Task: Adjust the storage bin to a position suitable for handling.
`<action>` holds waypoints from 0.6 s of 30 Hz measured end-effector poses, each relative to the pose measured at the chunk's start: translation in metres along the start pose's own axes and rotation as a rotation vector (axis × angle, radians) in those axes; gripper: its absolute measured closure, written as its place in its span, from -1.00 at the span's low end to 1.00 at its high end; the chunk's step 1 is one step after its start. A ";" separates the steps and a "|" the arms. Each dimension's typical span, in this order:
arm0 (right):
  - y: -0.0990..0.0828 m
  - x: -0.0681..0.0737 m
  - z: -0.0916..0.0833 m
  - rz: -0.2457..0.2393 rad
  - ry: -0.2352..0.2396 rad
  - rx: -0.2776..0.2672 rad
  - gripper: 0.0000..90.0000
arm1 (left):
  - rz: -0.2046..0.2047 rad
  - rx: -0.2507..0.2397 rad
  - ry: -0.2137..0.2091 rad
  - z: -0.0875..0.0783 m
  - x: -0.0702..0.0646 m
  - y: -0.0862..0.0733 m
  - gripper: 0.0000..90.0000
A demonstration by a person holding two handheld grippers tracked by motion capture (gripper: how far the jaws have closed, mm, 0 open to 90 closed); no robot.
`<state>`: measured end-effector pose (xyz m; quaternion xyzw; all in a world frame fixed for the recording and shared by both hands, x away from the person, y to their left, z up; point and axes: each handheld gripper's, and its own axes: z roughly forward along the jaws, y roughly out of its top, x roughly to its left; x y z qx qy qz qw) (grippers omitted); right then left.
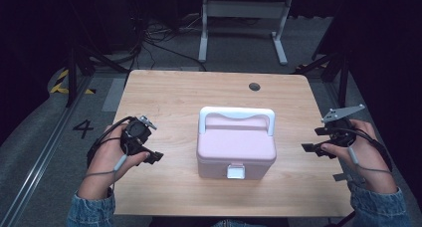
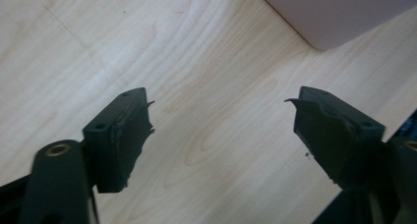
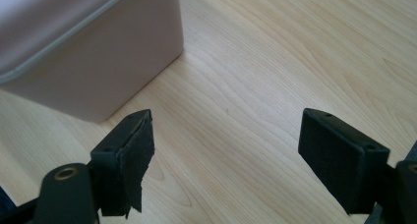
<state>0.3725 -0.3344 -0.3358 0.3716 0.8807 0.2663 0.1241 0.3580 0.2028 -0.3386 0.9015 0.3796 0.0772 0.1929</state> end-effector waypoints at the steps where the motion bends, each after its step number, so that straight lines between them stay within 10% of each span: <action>1: 0.000 0.002 0.002 -0.042 0.008 0.018 -0.52 | -0.002 -0.004 0.005 -0.001 0.000 0.000 -0.57; 6: -0.002 0.005 0.011 -0.075 0.058 0.084 -0.43 | 0.036 0.012 0.008 -0.002 0.000 -0.002 -0.17; 11: -0.006 0.005 0.013 0.012 0.093 0.130 -0.27 | 0.053 -0.085 -0.032 -0.001 0.001 -0.003 -0.14; 13: -0.008 0.003 0.011 0.100 0.082 0.134 -0.27 | -0.001 -0.067 -0.047 -0.002 0.001 -0.001 -0.10; 18: -0.004 0.003 0.007 -0.020 -0.008 0.093 -0.51 | -0.089 -0.013 -0.041 -0.006 0.006 -0.001 -0.01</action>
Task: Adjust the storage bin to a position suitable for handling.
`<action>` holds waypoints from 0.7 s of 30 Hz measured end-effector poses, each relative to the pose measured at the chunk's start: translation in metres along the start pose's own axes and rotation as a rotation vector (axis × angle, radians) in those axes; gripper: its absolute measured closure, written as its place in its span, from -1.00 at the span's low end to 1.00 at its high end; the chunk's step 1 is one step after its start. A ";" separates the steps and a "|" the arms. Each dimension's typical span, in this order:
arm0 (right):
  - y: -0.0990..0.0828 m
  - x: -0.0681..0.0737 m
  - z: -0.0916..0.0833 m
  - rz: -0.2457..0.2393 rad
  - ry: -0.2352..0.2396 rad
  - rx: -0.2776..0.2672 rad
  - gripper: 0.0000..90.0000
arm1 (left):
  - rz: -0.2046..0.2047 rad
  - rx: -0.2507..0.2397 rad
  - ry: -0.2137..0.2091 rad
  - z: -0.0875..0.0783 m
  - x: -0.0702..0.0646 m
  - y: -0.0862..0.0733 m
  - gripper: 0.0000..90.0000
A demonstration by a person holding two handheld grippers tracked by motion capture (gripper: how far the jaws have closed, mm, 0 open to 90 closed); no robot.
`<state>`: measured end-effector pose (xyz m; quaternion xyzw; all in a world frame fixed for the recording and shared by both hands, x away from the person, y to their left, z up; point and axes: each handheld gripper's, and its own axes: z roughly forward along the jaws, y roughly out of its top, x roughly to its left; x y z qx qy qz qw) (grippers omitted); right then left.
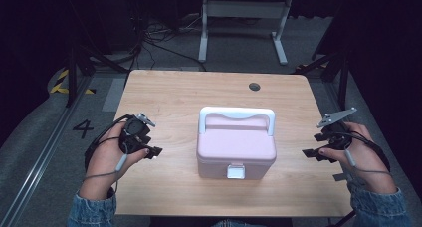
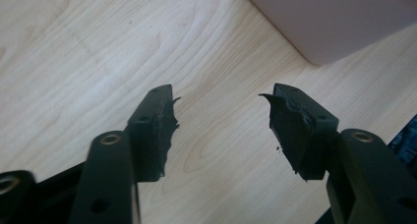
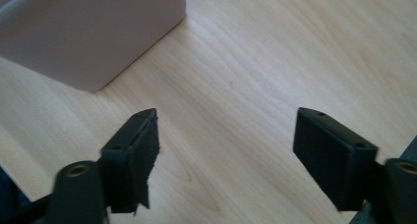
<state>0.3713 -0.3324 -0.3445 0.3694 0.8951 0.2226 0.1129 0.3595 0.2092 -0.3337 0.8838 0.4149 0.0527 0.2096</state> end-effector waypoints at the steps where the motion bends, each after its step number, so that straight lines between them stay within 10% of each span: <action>1: 0.000 0.000 0.001 0.006 0.001 -0.004 -0.58 | -0.024 -0.013 -0.004 -0.001 0.002 -0.001 -0.01; 7: -0.003 0.002 0.014 -0.073 0.011 0.094 -0.33 | -0.100 -0.018 0.027 -0.006 0.013 -0.004 -0.04; 16: -0.006 -0.001 0.020 -0.084 0.116 0.098 -0.05 | -0.057 -0.051 -0.003 -0.004 0.007 0.003 -0.06; 21: -0.006 0.000 0.023 -0.103 0.097 0.073 -0.05 | -0.016 -0.127 -0.010 -0.004 0.000 0.014 -0.07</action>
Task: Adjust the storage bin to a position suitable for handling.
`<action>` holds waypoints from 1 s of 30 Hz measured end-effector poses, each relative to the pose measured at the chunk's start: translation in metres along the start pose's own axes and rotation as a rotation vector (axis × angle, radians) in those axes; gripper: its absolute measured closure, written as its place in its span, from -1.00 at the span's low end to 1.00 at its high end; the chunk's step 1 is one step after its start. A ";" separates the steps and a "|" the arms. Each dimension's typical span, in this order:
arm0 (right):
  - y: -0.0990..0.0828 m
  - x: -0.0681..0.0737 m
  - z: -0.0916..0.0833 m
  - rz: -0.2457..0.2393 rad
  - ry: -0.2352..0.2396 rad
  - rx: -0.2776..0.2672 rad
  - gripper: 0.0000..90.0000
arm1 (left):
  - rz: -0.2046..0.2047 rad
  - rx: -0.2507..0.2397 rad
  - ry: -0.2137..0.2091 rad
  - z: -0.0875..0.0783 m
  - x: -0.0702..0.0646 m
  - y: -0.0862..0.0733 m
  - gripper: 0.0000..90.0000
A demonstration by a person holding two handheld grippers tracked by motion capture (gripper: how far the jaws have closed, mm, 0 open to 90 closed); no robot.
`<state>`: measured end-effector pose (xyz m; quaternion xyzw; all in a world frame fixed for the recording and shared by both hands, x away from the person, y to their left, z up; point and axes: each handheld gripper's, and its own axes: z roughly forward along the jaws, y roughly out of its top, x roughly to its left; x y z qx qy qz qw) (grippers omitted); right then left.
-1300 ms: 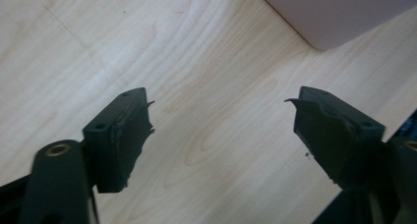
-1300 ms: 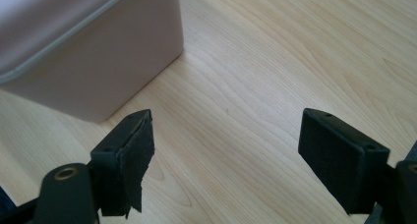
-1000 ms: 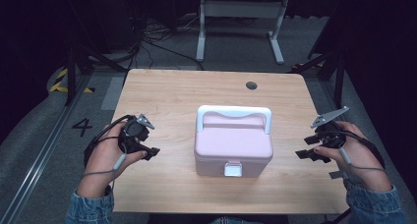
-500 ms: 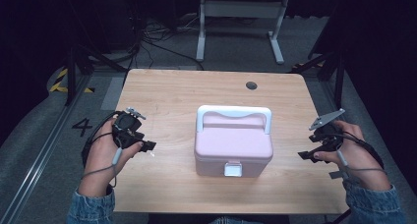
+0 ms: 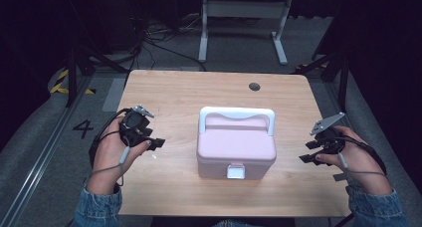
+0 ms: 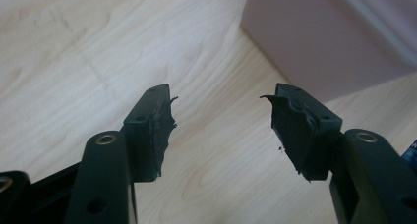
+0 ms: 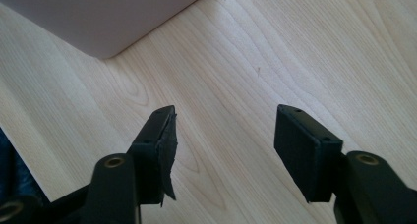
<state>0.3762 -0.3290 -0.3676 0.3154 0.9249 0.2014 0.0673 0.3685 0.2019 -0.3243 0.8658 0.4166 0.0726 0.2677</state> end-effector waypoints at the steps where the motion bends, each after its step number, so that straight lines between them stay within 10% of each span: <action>1: -0.001 0.000 0.000 0.008 0.005 -0.004 -0.07 | 0.000 0.000 0.000 0.000 0.000 0.000 -0.08; 7: -0.008 0.000 0.000 0.024 -0.003 -0.014 -0.11 | 0.001 -0.145 -0.026 0.000 -0.011 0.019 -0.12; 25: -0.022 0.007 0.001 0.094 0.019 -0.043 -0.08 | 0.122 -0.201 -0.150 0.036 -0.039 0.076 -0.27; 30: -0.022 0.008 0.002 0.099 0.014 -0.046 -0.09 | 0.158 -0.222 -0.121 0.049 -0.042 0.084 -0.28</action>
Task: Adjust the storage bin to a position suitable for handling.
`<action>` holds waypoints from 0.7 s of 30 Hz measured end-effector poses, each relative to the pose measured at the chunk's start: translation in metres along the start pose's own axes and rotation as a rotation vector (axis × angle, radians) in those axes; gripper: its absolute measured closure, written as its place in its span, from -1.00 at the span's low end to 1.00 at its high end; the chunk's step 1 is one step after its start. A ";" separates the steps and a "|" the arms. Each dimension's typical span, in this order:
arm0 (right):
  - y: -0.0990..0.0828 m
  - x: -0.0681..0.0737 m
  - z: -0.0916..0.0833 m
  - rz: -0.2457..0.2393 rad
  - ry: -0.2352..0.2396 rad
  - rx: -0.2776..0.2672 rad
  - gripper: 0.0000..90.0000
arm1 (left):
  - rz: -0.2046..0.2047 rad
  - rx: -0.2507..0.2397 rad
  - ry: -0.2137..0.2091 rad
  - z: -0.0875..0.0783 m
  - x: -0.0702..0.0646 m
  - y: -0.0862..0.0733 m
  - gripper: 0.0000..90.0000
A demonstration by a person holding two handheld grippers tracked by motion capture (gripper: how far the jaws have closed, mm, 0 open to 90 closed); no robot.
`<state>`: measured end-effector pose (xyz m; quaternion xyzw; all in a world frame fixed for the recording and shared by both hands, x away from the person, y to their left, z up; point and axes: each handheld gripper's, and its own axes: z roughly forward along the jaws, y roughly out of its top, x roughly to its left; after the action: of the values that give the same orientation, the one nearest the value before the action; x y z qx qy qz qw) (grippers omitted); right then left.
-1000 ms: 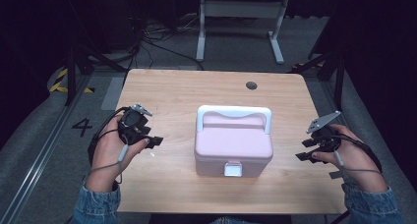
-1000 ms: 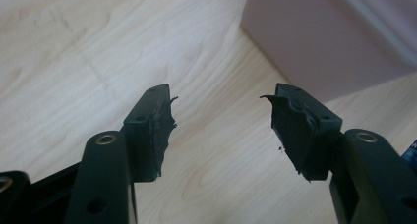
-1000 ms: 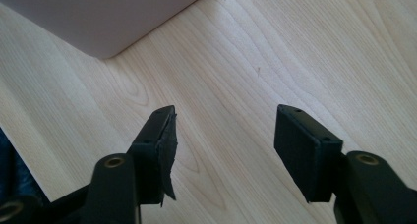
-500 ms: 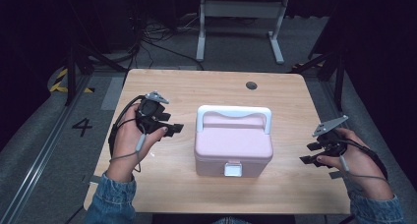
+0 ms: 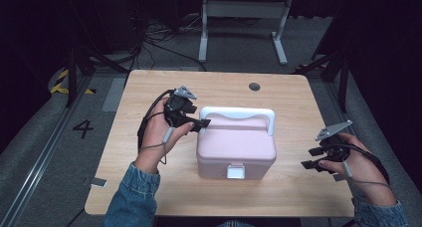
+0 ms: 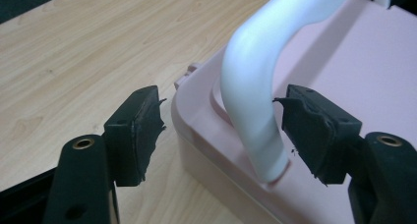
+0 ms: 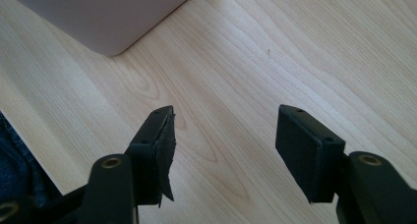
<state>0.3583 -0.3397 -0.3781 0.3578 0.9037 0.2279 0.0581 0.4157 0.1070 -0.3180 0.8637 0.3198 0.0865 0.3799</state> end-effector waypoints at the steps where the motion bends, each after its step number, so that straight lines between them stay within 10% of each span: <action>1: 0.000 0.000 0.000 0.002 0.001 -0.003 -0.09 | 0.000 0.000 0.000 0.000 0.000 0.000 -0.28; 8: 0.000 -0.001 0.002 0.006 0.002 -0.001 -0.09 | 0.046 0.000 0.005 0.011 -0.006 0.008 -0.15; 13: 0.001 0.001 0.003 0.007 0.009 -0.019 -0.11 | 0.097 -0.007 0.103 0.010 -0.011 0.011 0.04; 21: 0.001 0.000 0.003 0.019 0.006 -0.027 -0.11 | 0.153 -0.013 0.072 0.005 -0.019 0.019 0.31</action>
<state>0.3596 -0.3382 -0.3801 0.3649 0.8972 0.2417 0.0581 0.4119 0.0827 -0.3061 0.8794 0.2656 0.1486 0.3661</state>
